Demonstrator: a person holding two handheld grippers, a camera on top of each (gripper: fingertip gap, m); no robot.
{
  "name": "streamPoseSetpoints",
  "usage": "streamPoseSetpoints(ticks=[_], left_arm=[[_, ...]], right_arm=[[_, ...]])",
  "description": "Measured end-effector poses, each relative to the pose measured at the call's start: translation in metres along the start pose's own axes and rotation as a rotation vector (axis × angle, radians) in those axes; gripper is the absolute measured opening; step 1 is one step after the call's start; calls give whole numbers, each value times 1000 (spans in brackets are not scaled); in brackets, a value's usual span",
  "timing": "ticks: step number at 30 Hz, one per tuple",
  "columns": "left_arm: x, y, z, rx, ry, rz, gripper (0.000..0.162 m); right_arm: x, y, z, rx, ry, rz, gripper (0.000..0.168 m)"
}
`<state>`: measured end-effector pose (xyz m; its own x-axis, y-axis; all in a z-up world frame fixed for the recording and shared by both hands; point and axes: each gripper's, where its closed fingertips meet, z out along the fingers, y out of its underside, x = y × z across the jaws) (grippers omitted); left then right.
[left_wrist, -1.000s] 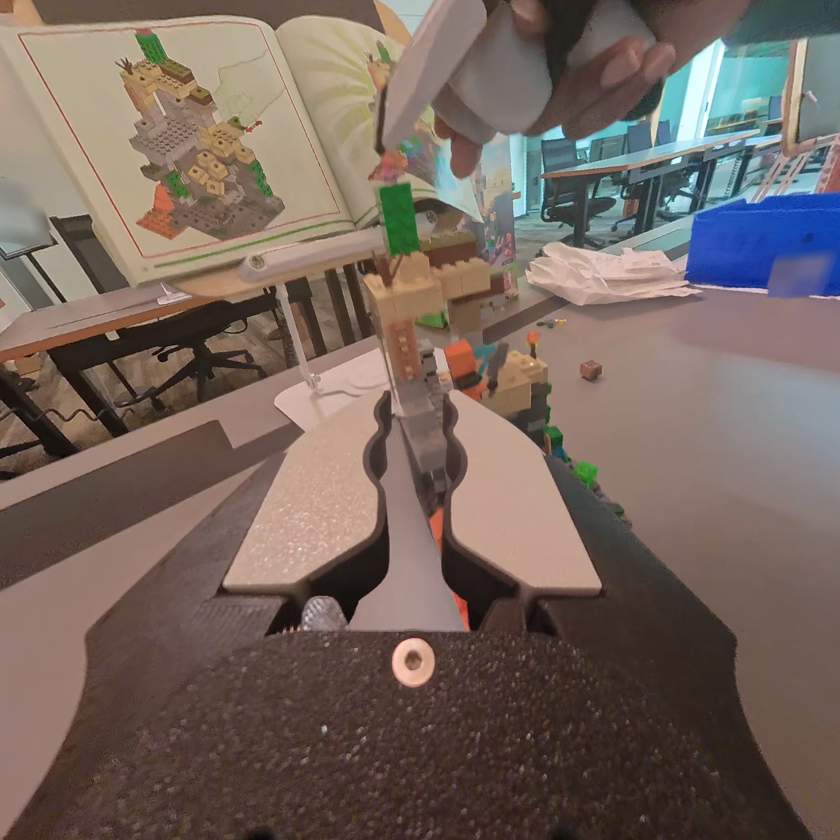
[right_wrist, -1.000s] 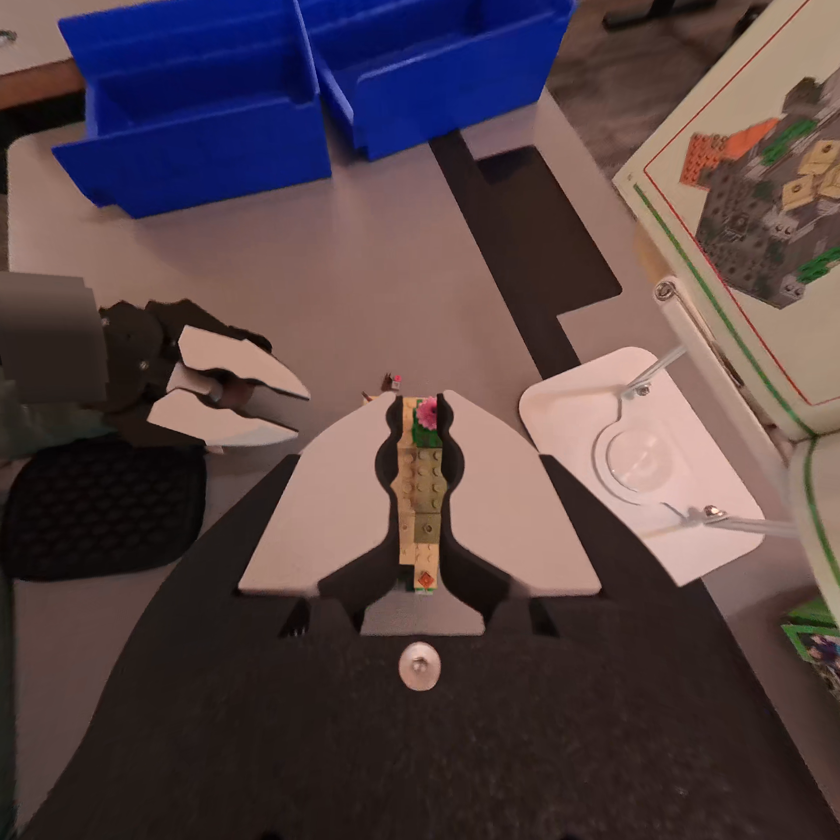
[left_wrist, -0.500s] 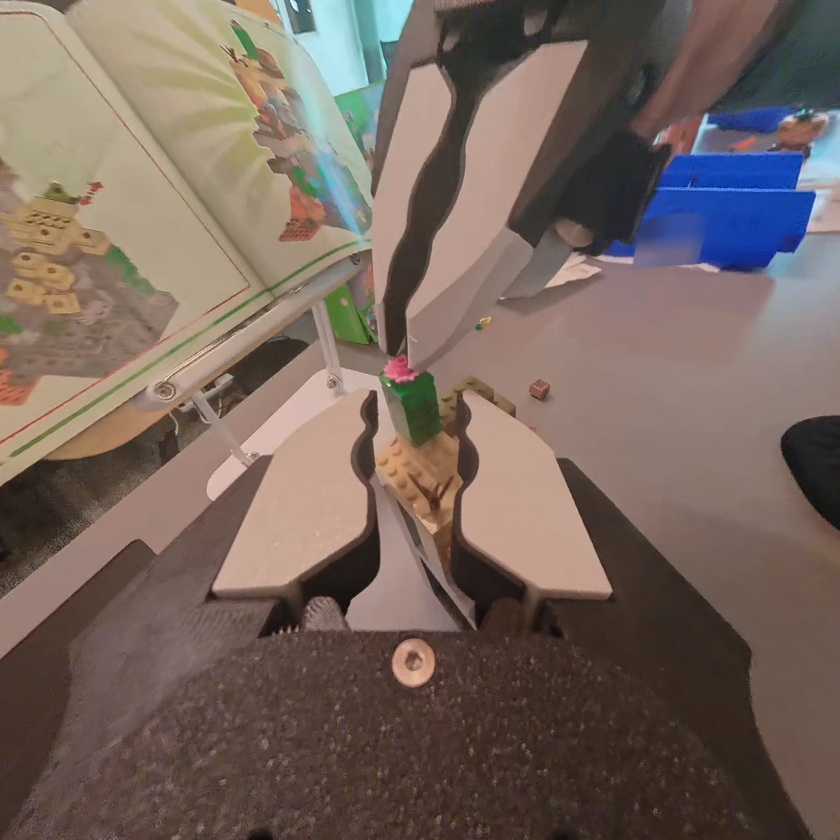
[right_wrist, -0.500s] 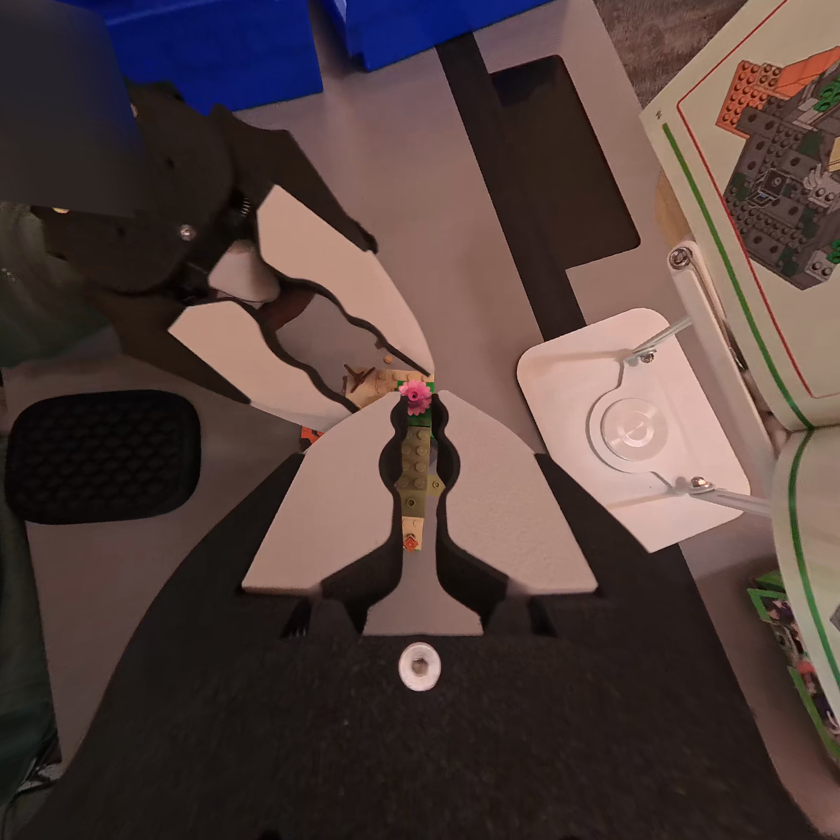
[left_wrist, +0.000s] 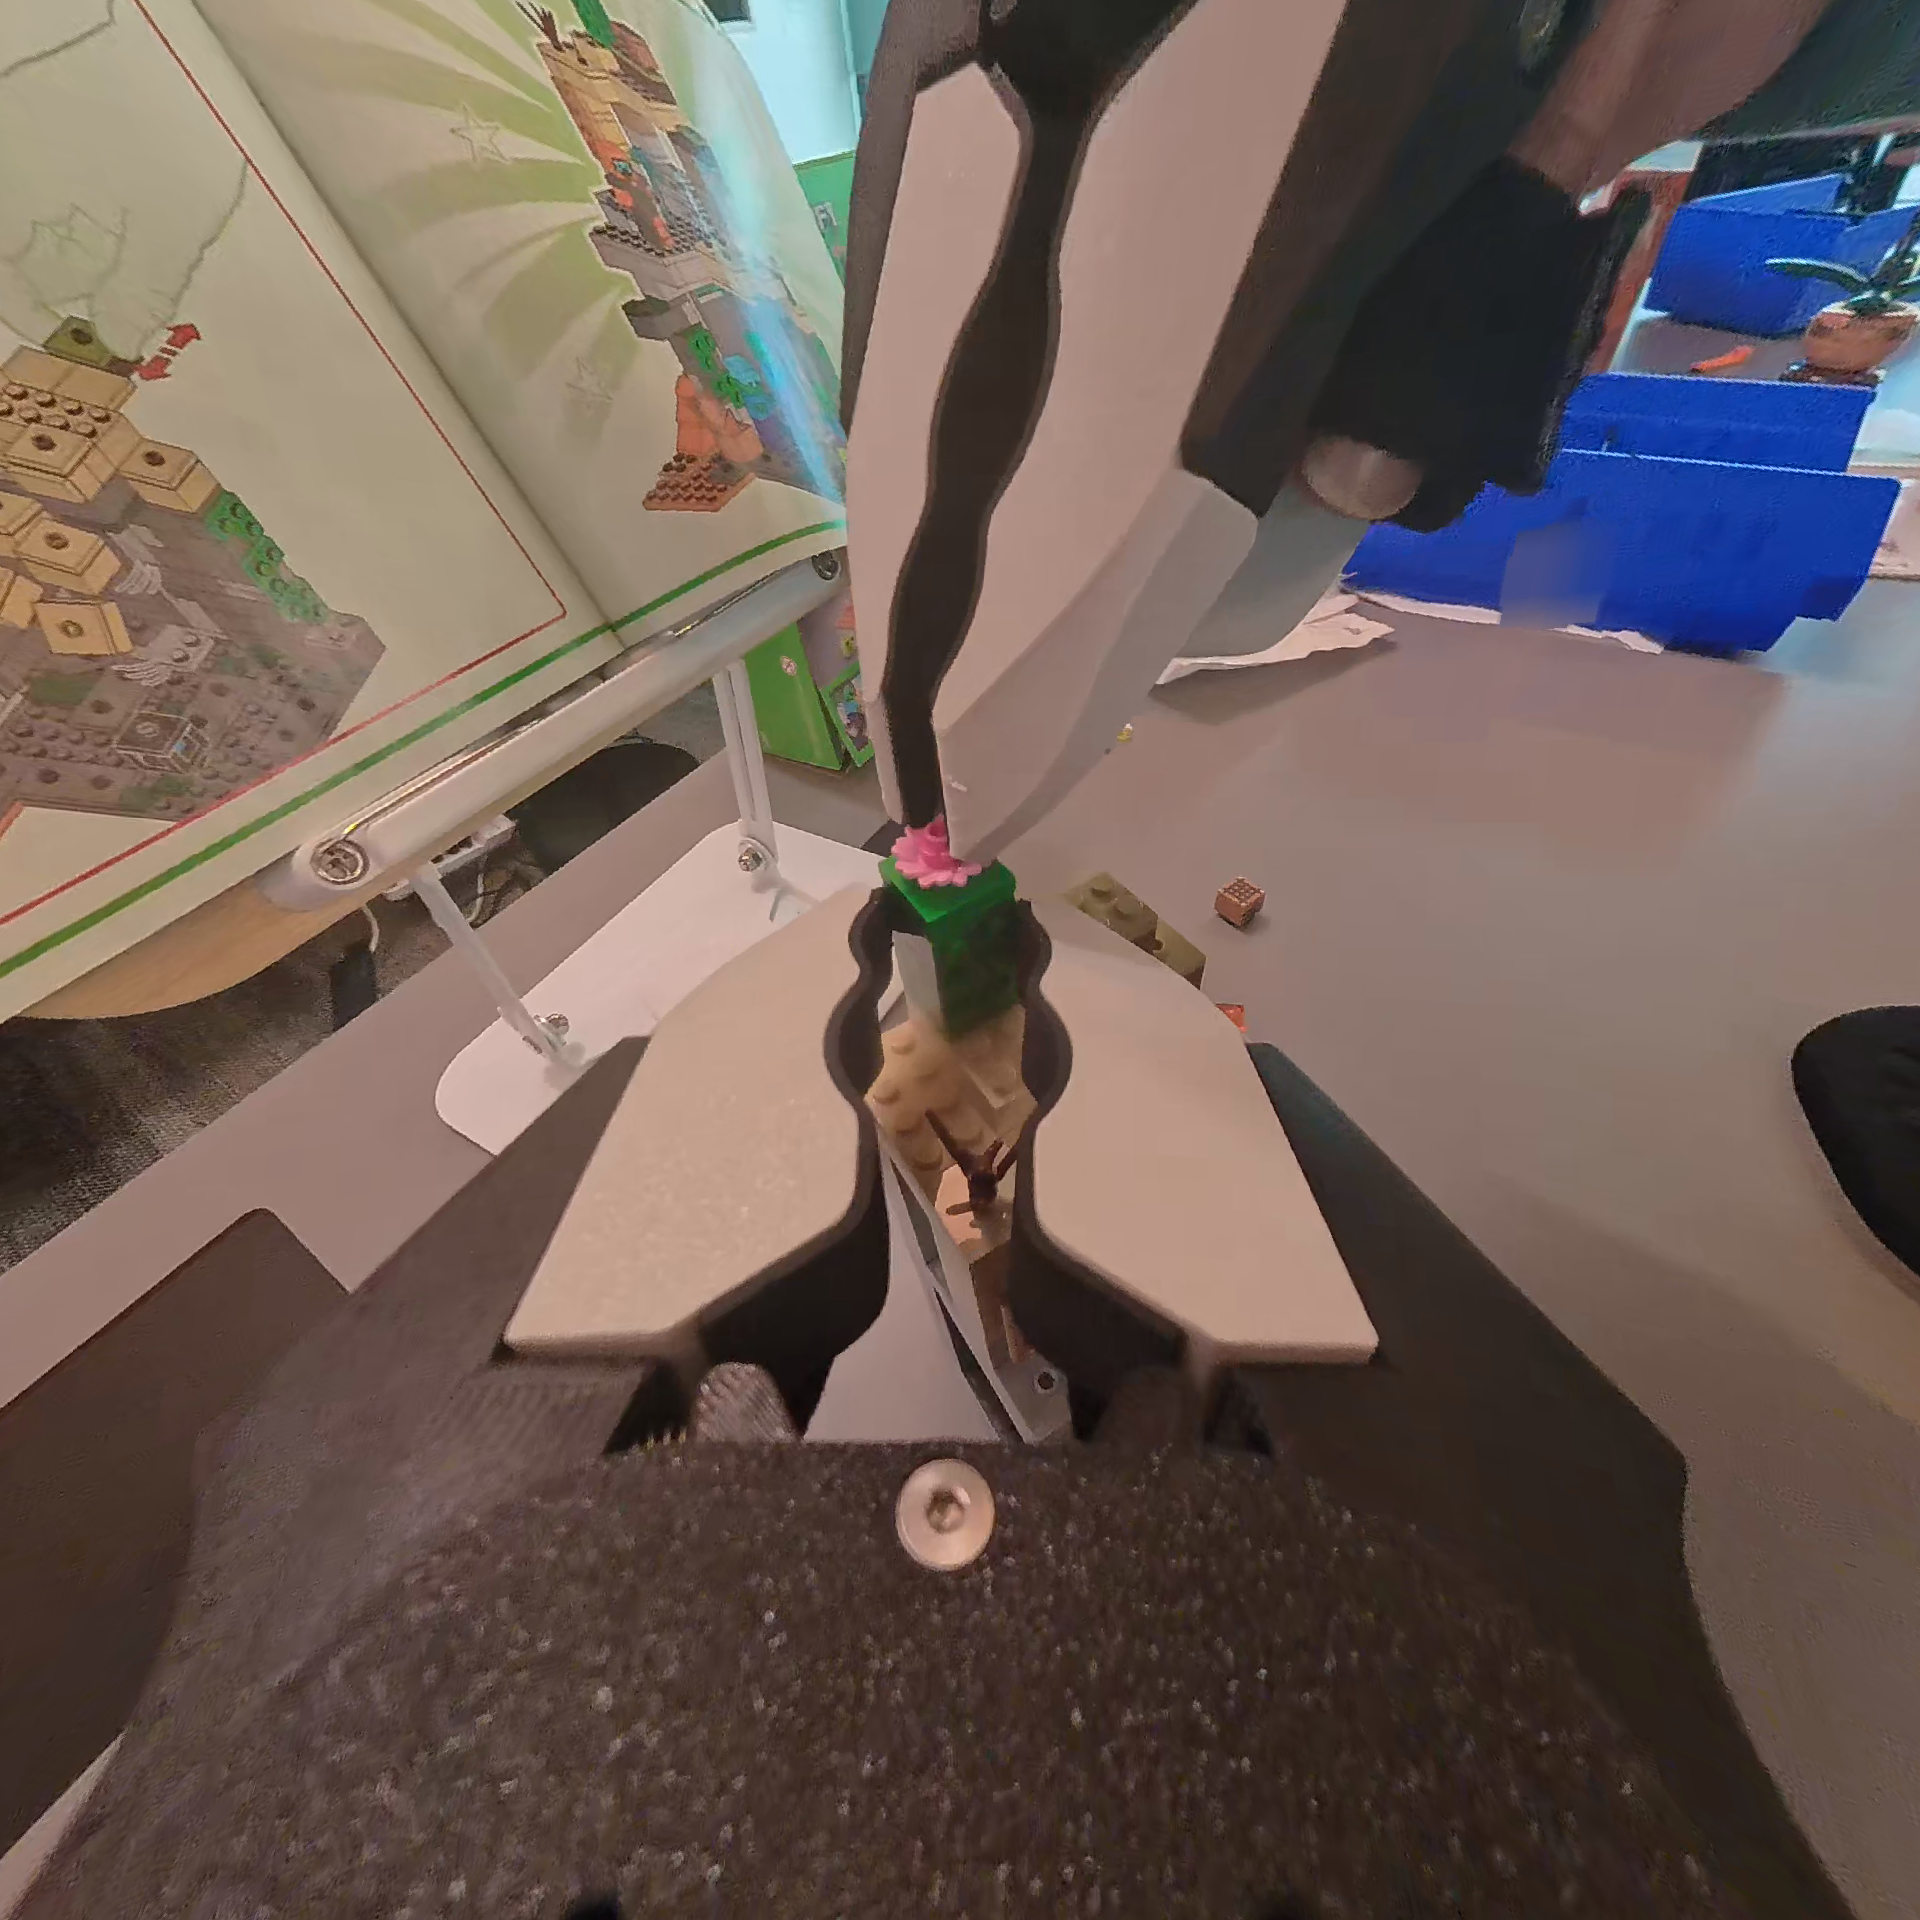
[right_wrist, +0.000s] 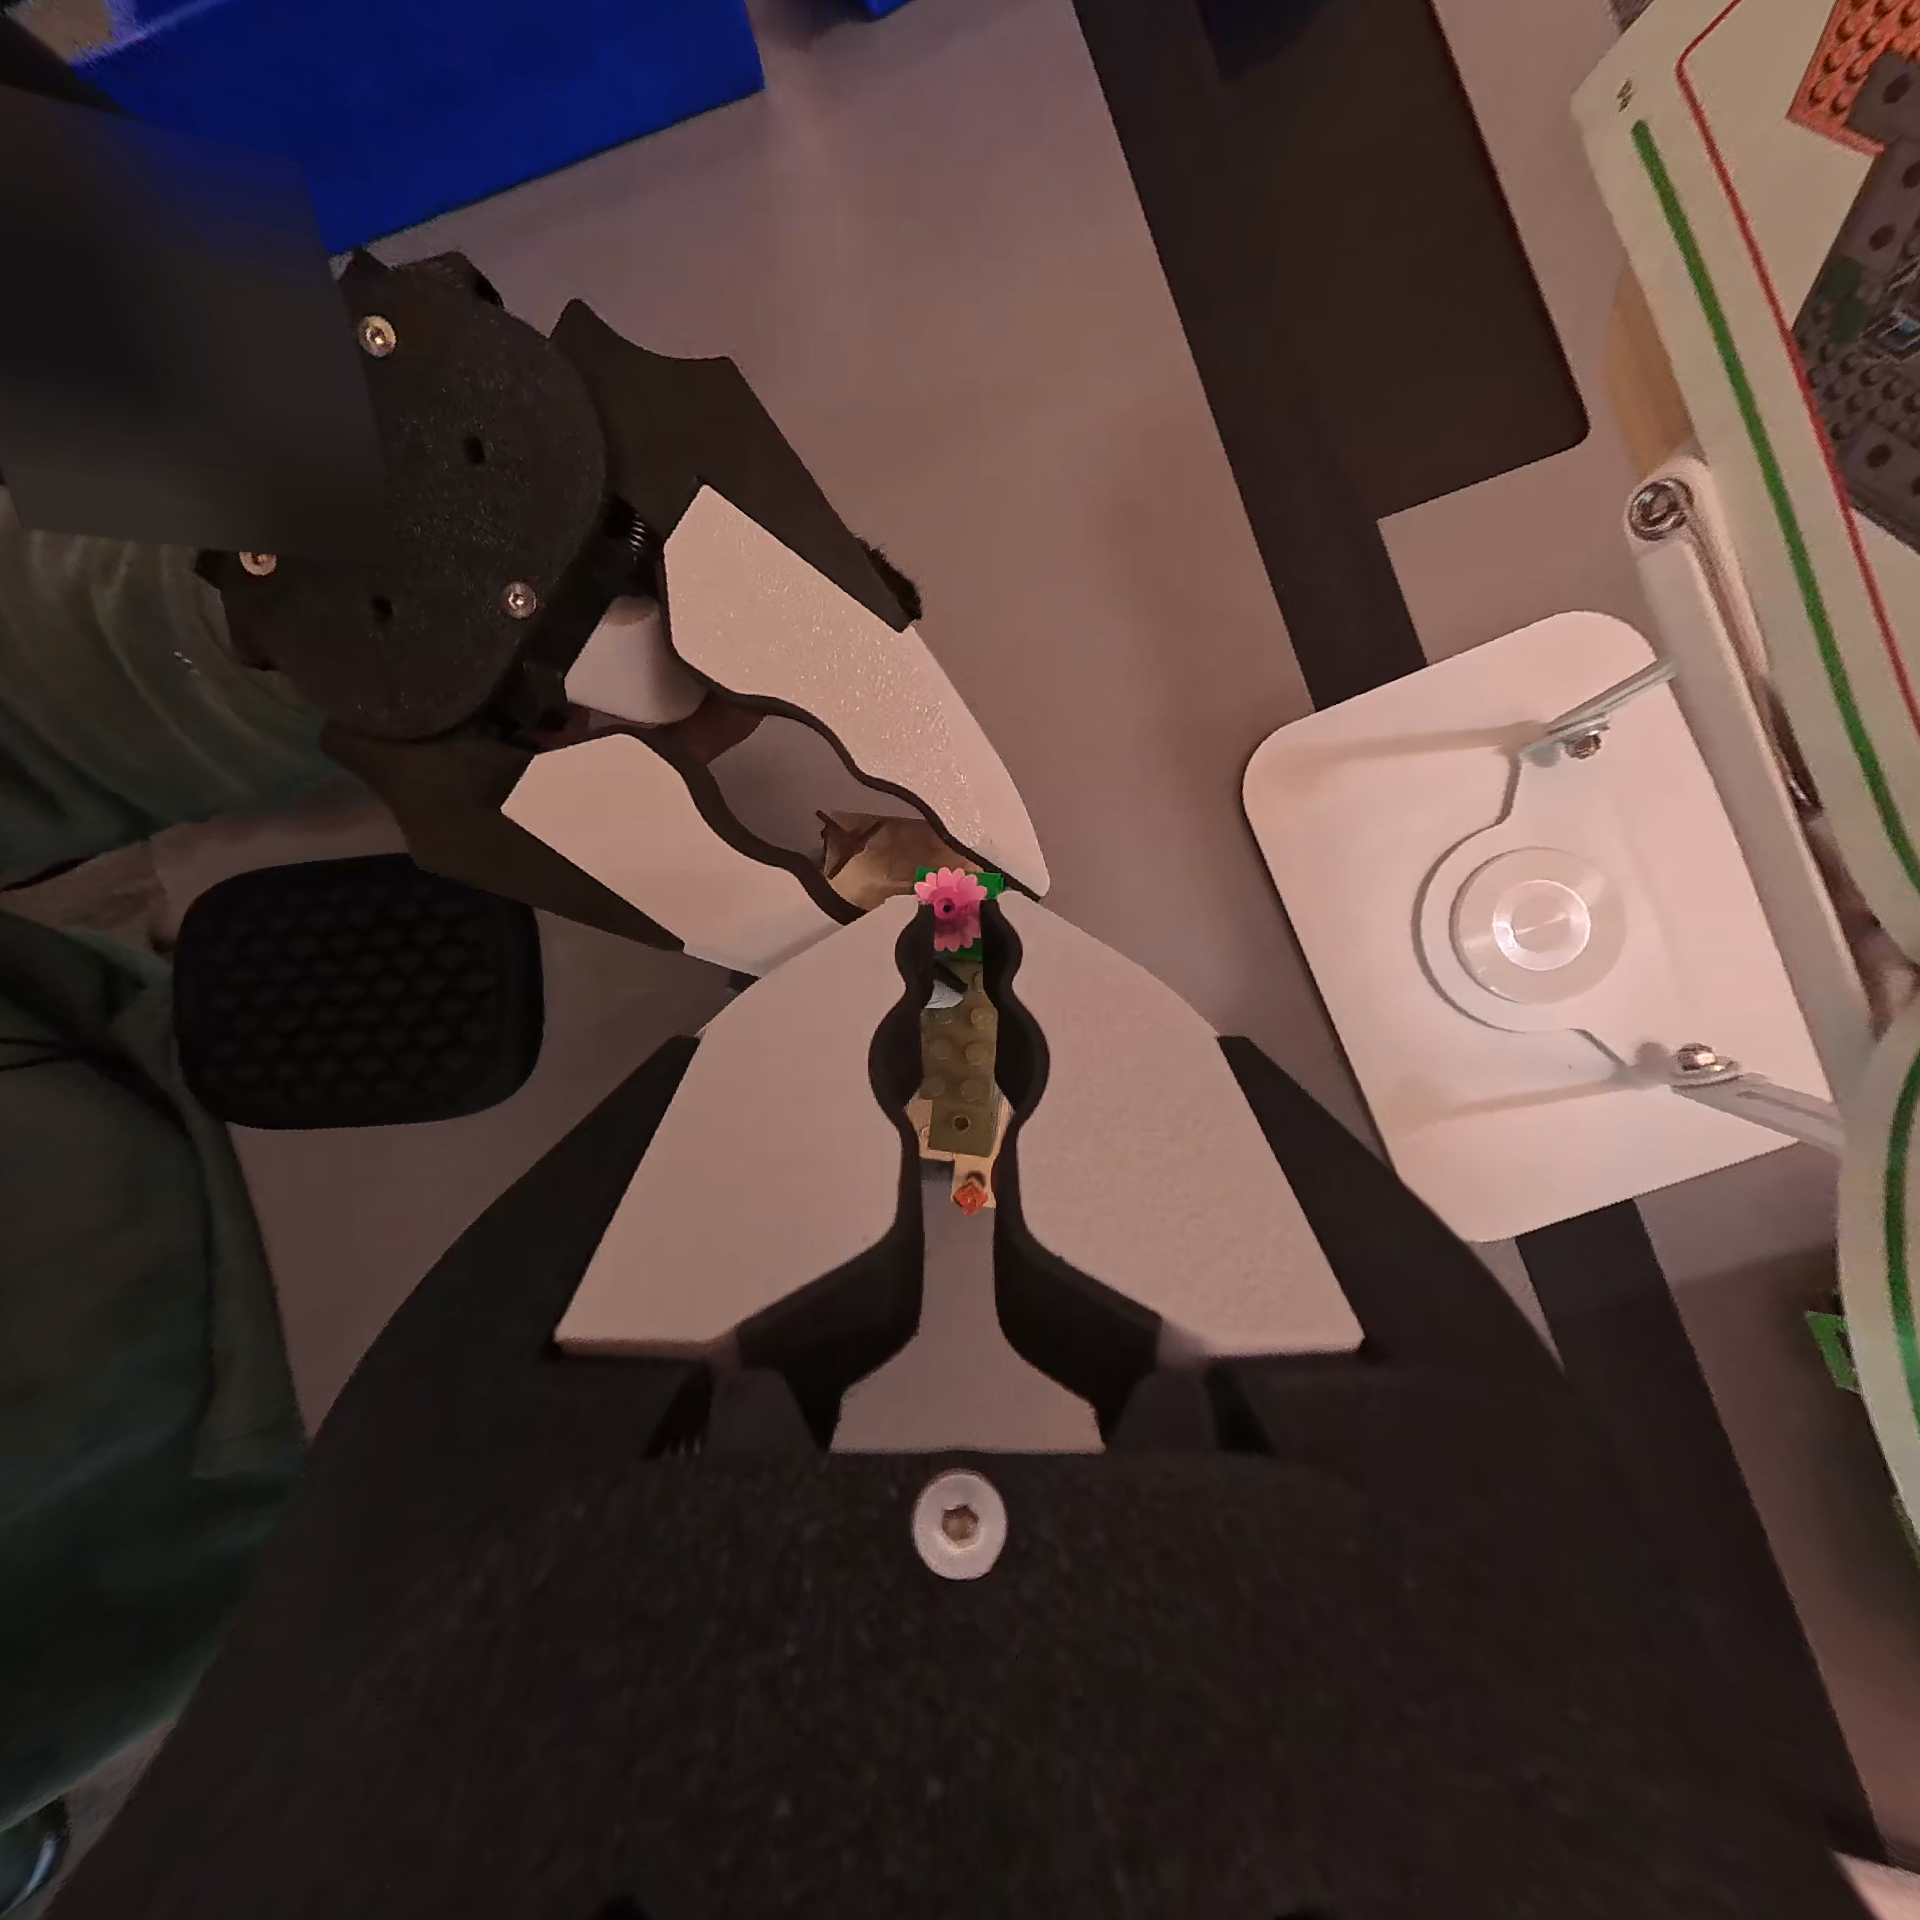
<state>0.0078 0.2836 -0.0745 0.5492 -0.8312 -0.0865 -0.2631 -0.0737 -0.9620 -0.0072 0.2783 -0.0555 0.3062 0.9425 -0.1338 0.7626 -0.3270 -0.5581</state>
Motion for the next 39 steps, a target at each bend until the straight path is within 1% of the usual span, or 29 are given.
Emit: streamPoseSetpoints(ticks=[3, 7, 9, 11, 15, 18, 22, 24, 26, 28, 31, 36, 39], left_arm=[[0, 0, 0, 1, -5, -8, 23], [-1, 0, 0, -3, -12, -28, 22], [-1, 1, 0, -5, -18, -28, 22], [-2, 1, -1, -6, -27, -32, 22], [-2, 1, -1, 2, -29, -37, 22], [-2, 1, -2, 3, -44, -39, 22], [-3, 1, -4, 2, -74, -44, 22], [-3, 1, -4, 6, -79, -49, 22], [-3, 1, -5, 13, -84, -56, 22], [-3, 1, -5, 21, -83, -64, 22], [-3, 1, -5, 29, -81, -75, 22], [-4, 2, -5, 19, -82, -88, 22], [-4, 2, -4, 8, -89, -87, 22]], right_arm=[[0, 0, 0, -8, 17, -24, 8], [-1, -2, -1, 32, 110, -188, 6], [-1, -2, -2, 50, 147, -232, 3], [-7, -3, -3, 72, 133, -249, 1], [-7, -8, -7, 105, 142, -224, 0], [0, -6, -5, 83, 143, -180, 0], [-2, -1, 3, 47, 113, -155, 19], [-3, -1, 5, 44, 103, -146, 23], [-3, -2, 6, 49, 101, -143, 22], [-4, -2, 8, 50, 88, -136, 16], [-4, -3, 9, 49, 72, -131, 15], [-3, -4, 8, 93, 168, -276, 14], [-12, -13, 3, 174, 229, -395, 13]])
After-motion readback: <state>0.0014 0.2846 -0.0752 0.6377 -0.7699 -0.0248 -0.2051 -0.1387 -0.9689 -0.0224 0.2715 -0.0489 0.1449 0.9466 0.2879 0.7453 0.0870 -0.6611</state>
